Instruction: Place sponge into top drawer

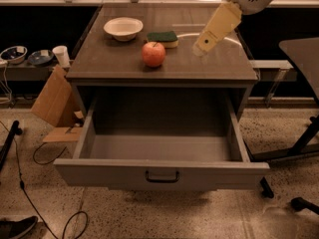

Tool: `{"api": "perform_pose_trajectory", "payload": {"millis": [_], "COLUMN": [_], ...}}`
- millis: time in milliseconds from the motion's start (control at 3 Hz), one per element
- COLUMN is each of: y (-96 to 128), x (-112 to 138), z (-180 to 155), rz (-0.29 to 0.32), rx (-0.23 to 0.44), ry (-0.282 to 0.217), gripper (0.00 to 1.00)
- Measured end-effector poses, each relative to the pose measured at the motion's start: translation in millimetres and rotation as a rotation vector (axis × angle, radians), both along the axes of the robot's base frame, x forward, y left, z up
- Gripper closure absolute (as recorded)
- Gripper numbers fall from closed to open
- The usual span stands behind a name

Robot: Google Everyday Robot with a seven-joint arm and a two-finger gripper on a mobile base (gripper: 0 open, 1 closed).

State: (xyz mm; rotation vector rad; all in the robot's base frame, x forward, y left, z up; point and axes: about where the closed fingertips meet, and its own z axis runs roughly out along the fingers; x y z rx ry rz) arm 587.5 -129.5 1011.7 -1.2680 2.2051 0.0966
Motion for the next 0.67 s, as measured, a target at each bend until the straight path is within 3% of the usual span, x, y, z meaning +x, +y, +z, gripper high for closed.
{"api": "perform_pose_trajectory", "payload": {"millis": [333, 667], "y": [18.9, 18.9], "x": [15.8, 15.8], "z": [-10.1, -10.1], "rz": [-0.132, -0.133], "rx": [0.075, 0.075], "ry": [0.069, 0.069], "gripper": [0.0, 0.0]}}
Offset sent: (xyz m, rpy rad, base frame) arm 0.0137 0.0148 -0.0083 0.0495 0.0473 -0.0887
